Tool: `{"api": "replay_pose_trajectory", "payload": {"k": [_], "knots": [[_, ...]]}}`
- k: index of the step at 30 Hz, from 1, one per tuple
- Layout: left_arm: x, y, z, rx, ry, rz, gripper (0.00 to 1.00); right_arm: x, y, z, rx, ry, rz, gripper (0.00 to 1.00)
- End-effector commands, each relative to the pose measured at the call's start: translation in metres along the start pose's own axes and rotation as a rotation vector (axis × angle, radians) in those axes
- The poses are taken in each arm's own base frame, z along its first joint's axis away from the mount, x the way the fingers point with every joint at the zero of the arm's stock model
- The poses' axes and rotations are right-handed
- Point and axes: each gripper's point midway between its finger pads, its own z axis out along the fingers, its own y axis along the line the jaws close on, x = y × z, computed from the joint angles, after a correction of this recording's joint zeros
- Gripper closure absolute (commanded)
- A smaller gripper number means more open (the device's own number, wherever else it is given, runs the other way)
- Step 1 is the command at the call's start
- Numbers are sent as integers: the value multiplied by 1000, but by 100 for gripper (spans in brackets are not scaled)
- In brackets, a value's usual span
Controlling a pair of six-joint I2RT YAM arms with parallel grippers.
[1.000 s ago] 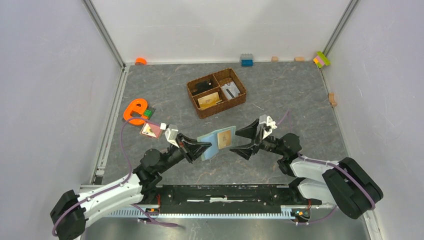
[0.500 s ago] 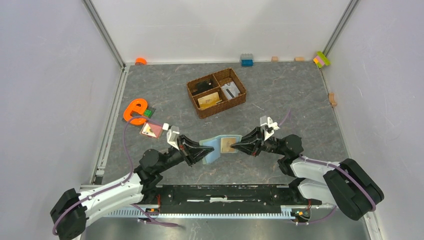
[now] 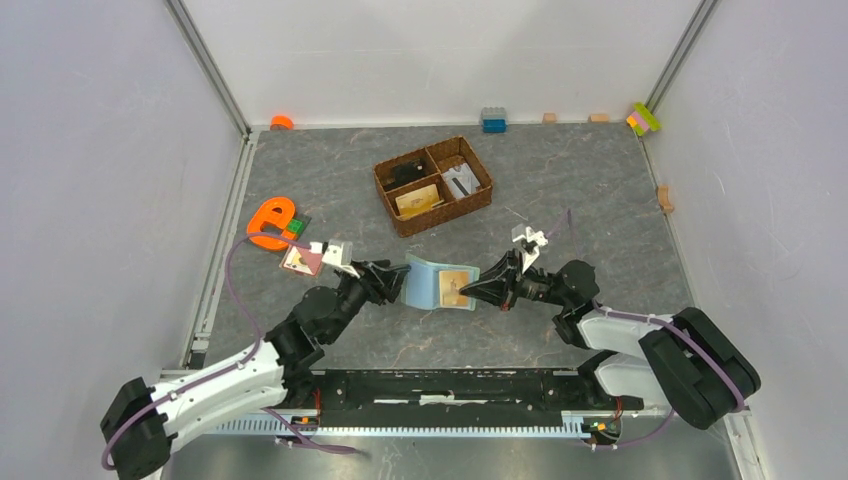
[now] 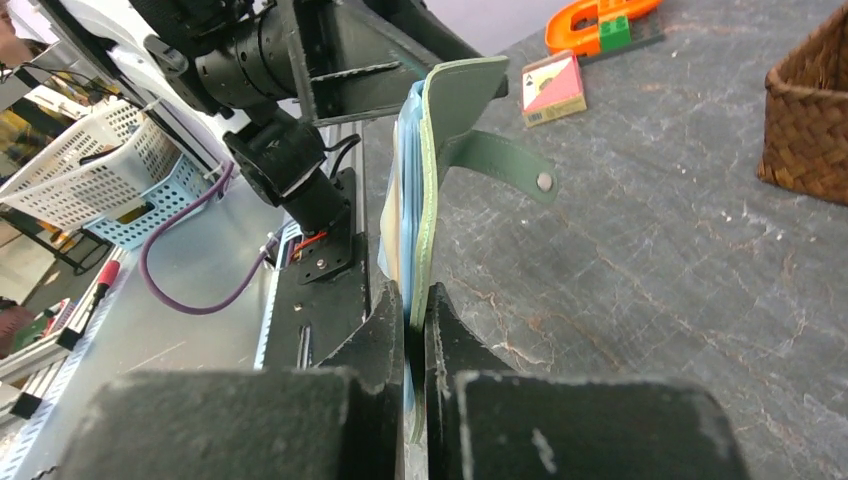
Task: Take the credit cards out of the card holder
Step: Remove the credit card from the card holder.
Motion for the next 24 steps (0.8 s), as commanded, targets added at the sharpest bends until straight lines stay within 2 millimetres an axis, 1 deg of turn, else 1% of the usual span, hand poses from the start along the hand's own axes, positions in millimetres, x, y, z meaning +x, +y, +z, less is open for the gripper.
{"api": "replay_pose_trajectory", "payload": {"k": [1,3,7,11,14,16,17,20,22,24], "knots": [[-8,42,11,-271,24,146,33,-10,-11,10,37,3,15,100],[1,38,17,-262,77,160,33,-7,-27,10,110,16,18,100],[10,26,21,-207,113,159,33,-4,-42,9,181,33,2,100],[5,24,12,-168,64,135,33,-3,-50,6,225,45,-35,98],[-4,14,2,-87,7,96,33,-1,-52,4,235,61,-64,95],[-6,0,-5,10,-25,76,33,-1,-53,3,243,63,-81,99],[-9,-10,-9,71,-40,66,33,-1,-54,3,244,65,-86,100],[-14,-38,-22,249,-72,49,34,-3,-51,2,235,52,-102,100],[-13,-54,-29,348,-80,43,35,-4,-48,2,226,47,-107,100],[-11,-65,-32,417,-77,43,36,-4,-46,3,210,48,-107,100]]}}
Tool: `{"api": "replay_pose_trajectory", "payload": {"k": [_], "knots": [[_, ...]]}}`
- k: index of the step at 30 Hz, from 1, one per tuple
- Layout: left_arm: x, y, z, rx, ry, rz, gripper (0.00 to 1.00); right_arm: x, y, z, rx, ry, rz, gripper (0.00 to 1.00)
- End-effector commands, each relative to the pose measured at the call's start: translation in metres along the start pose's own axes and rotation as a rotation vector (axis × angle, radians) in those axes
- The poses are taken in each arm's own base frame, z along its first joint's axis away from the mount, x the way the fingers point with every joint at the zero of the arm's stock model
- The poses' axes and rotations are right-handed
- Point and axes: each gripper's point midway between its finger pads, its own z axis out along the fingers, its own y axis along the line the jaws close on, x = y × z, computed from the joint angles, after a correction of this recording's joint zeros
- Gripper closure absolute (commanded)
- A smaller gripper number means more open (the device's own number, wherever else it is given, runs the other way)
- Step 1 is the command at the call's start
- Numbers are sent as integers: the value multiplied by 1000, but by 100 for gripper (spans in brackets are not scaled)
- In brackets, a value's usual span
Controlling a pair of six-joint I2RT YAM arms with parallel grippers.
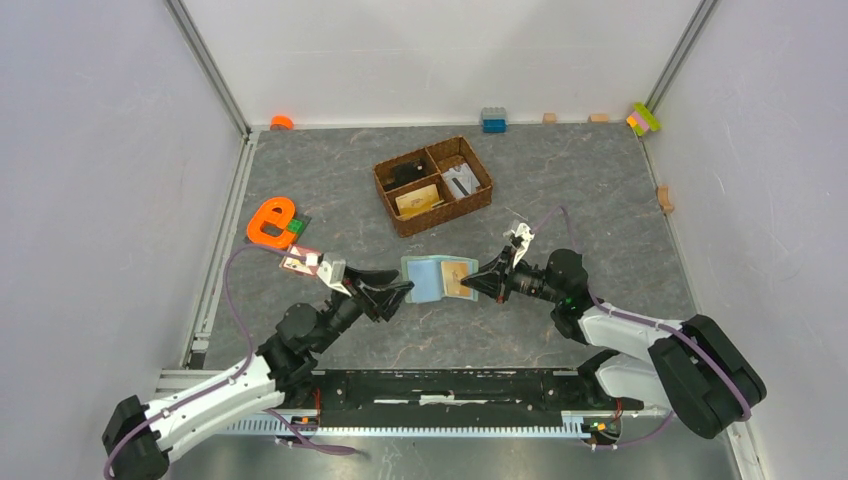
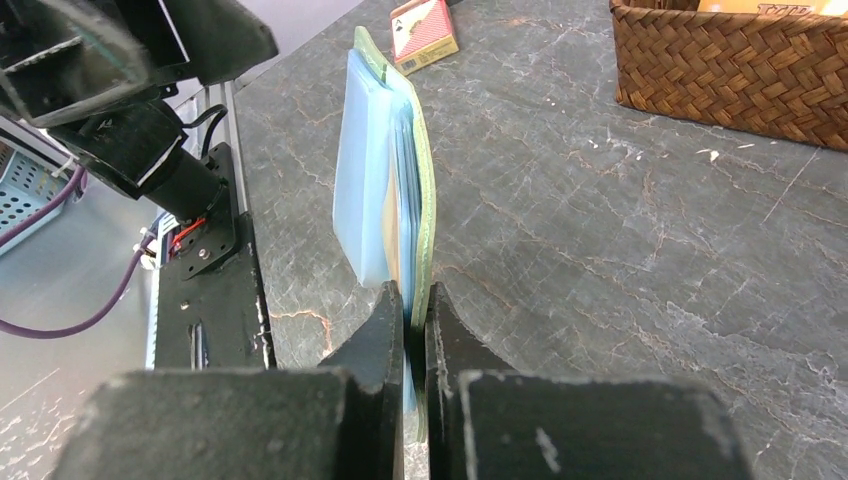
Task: Take the credit cards out of the card holder
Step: Remove the credit card from the card holder.
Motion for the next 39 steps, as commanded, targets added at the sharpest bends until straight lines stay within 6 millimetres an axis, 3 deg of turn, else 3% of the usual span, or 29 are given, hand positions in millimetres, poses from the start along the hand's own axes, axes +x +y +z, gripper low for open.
{"api": "replay_pose_trajectory", "payload": {"k": [1,13,19,24,31,34,39], "knots": [[-7,-48,-3,266,-24,29,36,-25,10,3,-46,-70,-85,100],[19,-64,25,335,102,18,40,-30,21,-2,-83,-101,-94,100],[16,-60,26,308,87,14,40,-31,26,-3,-108,-106,-99,100],[13,-69,22,357,83,20,40,-31,28,-3,-118,-104,-99,100],[13,-73,33,355,101,-3,56,-31,37,-4,-168,-105,-89,100],[16,-74,39,355,120,-11,58,-31,41,-4,-187,-103,-82,100],[19,-60,48,266,131,-2,55,-31,50,-5,-245,-102,-62,100]]}}
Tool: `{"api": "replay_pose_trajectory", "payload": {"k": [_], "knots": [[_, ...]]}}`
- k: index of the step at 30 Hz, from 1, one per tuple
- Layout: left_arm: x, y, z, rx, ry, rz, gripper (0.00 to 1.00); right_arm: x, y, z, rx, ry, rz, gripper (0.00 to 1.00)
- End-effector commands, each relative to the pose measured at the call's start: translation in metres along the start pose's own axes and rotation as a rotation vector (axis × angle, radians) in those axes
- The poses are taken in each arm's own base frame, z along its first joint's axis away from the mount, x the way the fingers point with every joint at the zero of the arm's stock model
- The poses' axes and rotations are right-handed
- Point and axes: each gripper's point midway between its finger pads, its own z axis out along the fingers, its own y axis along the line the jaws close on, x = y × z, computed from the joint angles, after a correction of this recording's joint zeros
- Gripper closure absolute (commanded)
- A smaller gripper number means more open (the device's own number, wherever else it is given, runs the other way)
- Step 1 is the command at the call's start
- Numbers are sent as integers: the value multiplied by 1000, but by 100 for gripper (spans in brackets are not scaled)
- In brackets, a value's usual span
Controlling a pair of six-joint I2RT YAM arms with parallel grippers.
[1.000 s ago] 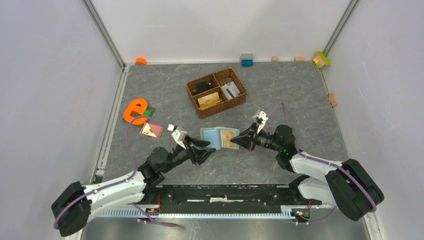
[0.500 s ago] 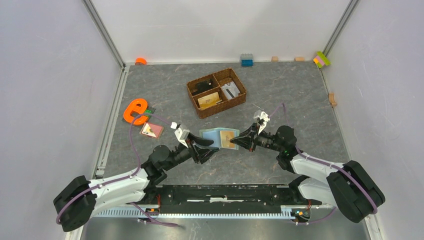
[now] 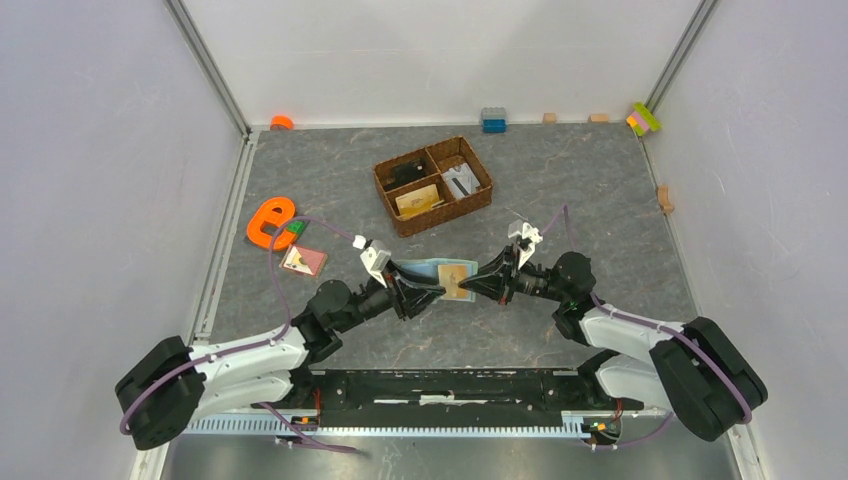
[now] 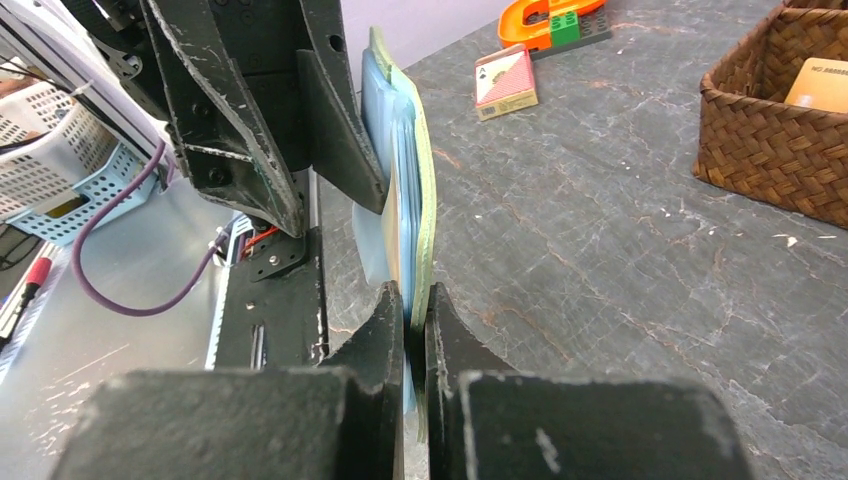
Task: Take the credit cards out of the card holder
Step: Remove the credit card from the card holder.
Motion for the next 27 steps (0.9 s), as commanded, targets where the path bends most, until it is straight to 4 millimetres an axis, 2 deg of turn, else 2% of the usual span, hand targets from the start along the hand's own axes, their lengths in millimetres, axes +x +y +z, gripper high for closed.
{"api": "replay_pose_trajectory", "payload": {"k": [1,6,13,19,27], "knots": [[-22,3,8,-43,-62,9,54,-10,18,1,-96,-34,-18,100],[-25,12,6,-95,-74,29,54,-9,20,2,-112,-27,-5,100],[-23,19,7,-136,-56,22,59,-10,24,2,-132,-30,-4,100],[-21,-3,12,-18,-29,2,70,-10,26,2,-144,-30,0,100],[-24,-13,7,83,-36,-63,90,-10,28,1,-154,-29,3,100]]}}
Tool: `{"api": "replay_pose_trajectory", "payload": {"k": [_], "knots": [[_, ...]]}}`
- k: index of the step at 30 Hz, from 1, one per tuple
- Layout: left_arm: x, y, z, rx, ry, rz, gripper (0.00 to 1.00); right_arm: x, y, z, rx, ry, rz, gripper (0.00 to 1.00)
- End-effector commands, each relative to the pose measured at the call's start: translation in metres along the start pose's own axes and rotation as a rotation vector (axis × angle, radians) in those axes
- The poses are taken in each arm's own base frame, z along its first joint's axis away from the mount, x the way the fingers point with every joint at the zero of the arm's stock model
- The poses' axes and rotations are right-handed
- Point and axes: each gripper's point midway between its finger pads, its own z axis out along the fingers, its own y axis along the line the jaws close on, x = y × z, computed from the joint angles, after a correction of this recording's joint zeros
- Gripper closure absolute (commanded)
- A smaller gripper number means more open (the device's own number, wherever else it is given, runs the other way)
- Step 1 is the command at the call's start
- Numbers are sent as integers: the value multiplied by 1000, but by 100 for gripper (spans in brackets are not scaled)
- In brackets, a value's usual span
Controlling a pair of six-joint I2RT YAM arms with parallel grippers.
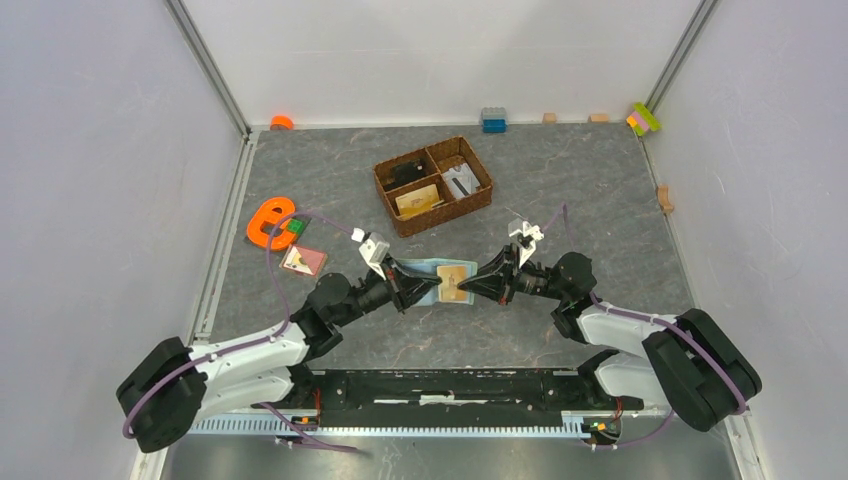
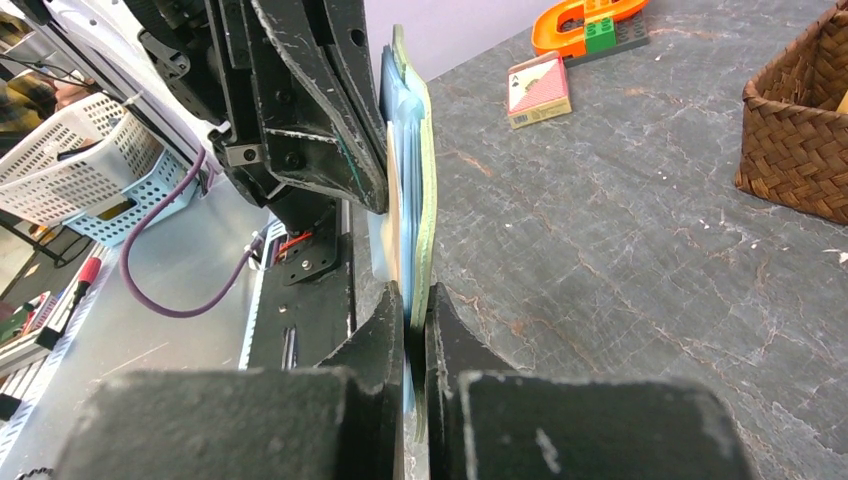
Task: Take the credit cards out of the card holder
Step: Remove the credit card from the card holder.
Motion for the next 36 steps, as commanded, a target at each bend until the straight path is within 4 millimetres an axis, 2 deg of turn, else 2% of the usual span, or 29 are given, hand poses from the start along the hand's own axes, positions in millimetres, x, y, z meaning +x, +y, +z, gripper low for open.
{"api": "replay_pose_trajectory", "payload": {"k": [1,8,15,17,19,21,30,34,36], "knots": [[-17,-22,3,136,-36,-57,90,-7,18,0,-86,-18,-51,100],[-14,-38,6,274,8,-94,90,-9,25,-1,-119,-23,-47,100],[-17,-49,-1,351,2,-90,92,-11,32,-1,-157,-31,-36,98],[-18,-46,-2,339,-6,-92,97,-12,34,-1,-166,-35,-38,97],[-20,-42,-4,320,-21,-95,98,-12,34,-1,-166,-35,-37,92],[-23,-35,-6,292,-37,-100,98,-12,33,-1,-161,-36,-37,91],[-26,-3,-18,148,-76,-97,98,-13,31,-3,-137,-43,-45,94],[-27,3,-21,123,-88,-93,98,-13,29,-3,-132,-42,-39,93],[-27,5,-22,117,-90,-93,98,-13,28,-3,-131,-42,-37,96]]}}
